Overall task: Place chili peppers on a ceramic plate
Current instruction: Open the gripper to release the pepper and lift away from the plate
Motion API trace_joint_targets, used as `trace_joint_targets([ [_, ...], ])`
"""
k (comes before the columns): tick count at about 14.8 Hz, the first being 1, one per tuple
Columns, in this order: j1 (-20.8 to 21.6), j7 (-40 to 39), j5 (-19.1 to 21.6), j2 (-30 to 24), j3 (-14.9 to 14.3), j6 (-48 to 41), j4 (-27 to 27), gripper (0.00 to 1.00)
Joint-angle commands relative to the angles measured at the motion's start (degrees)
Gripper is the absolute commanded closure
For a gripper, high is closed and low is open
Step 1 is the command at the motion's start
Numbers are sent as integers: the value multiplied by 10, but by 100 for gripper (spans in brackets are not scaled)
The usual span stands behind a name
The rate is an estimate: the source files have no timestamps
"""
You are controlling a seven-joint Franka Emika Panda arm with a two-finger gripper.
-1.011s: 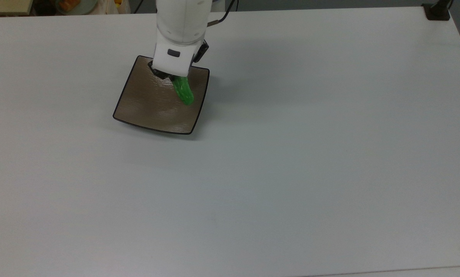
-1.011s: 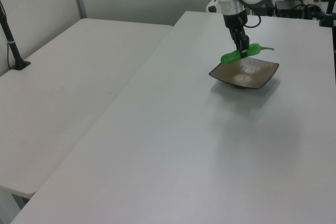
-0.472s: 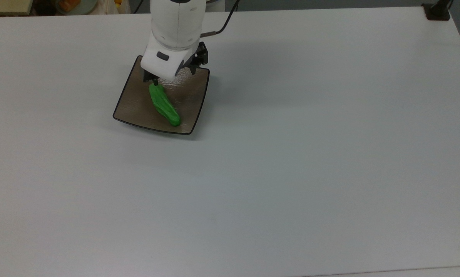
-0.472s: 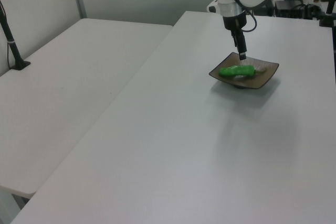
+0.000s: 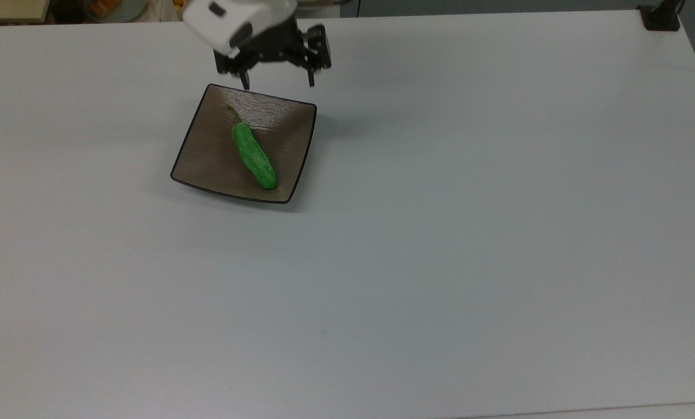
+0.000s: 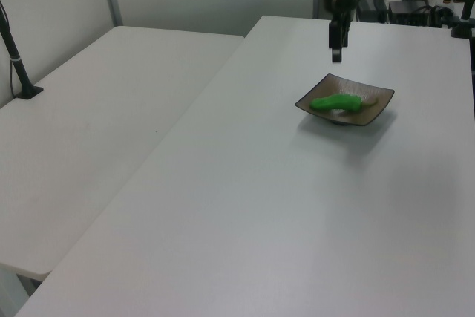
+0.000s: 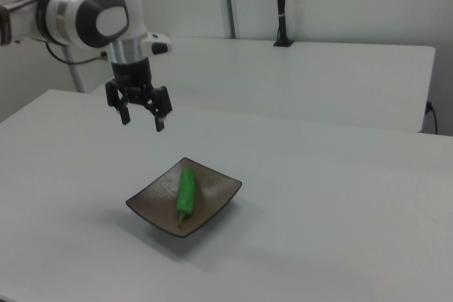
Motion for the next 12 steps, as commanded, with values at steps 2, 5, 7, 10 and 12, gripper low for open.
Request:
trace_joint_targets([
  [2, -76, 37, 12, -88, 101, 7, -69, 0],
  [5, -68, 30, -40, -99, 107, 5, -95, 0],
  [7, -66, 28, -56, -96, 118, 7, -99, 0],
  [10, -66, 26, -58, -94, 118, 7, -96, 0],
  [12, -66, 28, -56, -95, 117, 7, -97, 0],
])
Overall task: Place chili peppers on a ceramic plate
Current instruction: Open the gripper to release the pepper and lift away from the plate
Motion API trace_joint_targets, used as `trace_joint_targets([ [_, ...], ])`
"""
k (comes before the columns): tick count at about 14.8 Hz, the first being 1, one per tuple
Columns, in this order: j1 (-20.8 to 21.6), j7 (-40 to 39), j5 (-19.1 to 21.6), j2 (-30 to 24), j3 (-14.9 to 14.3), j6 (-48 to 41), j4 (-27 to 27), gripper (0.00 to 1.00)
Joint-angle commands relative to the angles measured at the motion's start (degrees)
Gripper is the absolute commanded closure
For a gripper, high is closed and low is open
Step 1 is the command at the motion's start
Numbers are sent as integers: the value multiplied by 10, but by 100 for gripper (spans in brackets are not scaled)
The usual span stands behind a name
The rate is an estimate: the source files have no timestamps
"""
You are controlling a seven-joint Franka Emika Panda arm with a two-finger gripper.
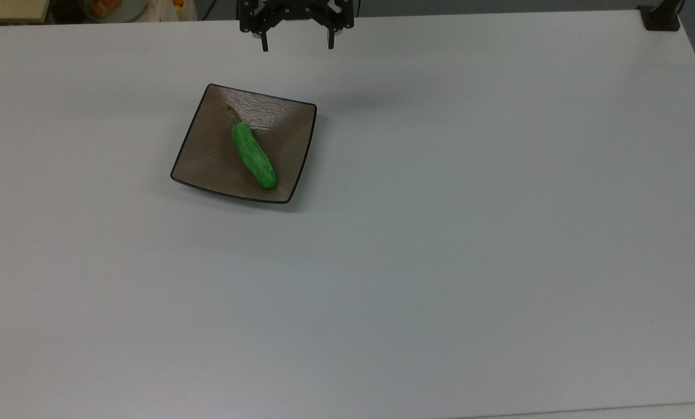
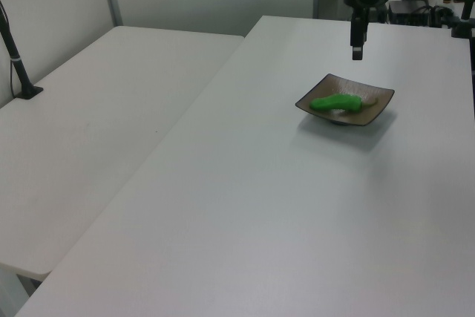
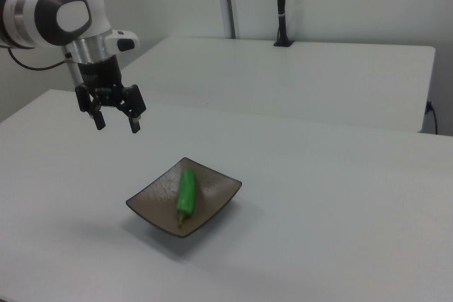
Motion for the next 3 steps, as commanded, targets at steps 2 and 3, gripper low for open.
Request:
trace_joint_targets([
  [2, -2, -1, -6, -9, -3, 8, -13, 0],
  [3, -1, 1, -6, -10, -3, 5, -14, 0],
])
